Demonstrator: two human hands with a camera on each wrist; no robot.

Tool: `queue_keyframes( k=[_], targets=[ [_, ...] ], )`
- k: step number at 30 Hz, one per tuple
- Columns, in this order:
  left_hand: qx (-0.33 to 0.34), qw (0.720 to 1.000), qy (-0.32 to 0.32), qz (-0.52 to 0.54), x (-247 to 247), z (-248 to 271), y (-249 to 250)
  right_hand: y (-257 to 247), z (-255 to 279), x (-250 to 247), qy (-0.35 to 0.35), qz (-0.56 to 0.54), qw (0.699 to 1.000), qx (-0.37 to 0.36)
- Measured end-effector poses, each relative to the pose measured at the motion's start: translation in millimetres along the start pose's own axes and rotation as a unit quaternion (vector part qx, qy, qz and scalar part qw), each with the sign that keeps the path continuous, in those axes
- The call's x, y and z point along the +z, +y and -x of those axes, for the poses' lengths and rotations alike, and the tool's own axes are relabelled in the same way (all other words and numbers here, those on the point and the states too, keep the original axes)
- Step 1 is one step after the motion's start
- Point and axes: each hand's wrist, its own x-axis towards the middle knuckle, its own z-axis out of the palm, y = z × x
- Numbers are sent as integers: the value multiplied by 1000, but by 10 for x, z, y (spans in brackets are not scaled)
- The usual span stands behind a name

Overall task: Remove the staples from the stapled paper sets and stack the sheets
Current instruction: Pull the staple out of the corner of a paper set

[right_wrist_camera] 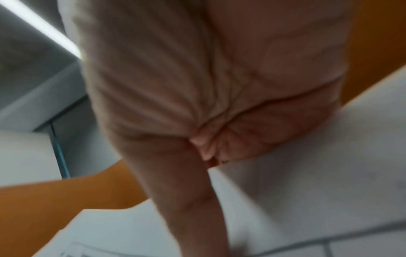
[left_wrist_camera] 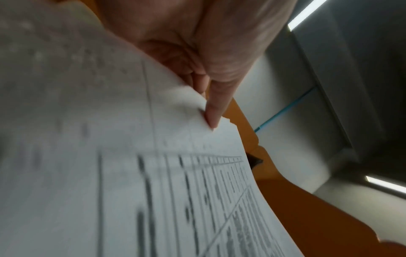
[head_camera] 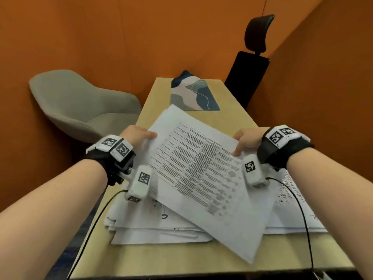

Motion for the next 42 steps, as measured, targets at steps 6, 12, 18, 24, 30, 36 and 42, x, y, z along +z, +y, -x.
queue_keyframes(
  k=[6, 12, 18, 24, 30, 36, 42],
  targets=[
    [-38, 997, -60, 1, 657, 191, -187, 354, -62, 80, 47, 169, 979, 101],
    [-59, 995, -63, 50, 859, 115, -320, 518, -157, 322, 92, 191, 971, 108],
    [-71, 989, -84, 97, 890, 106, -361, 499, -358, 415, 89, 169, 975, 111],
    [-73, 984, -101, 131, 914, 88, -379, 113, -337, 417, 211, 60, 975, -43],
    [-64, 975, -105, 183, 930, 143, -392, -323, -105, 950, 99, 95, 981, -135],
    [-65, 970, -103, 212, 944, 198, -447, -362, -43, 1160, 112, 98, 978, -143],
    [-77, 958, -104, 254, 945, 236, -453, -397, 17, 1181, 119, 81, 977, -158]
  ],
)
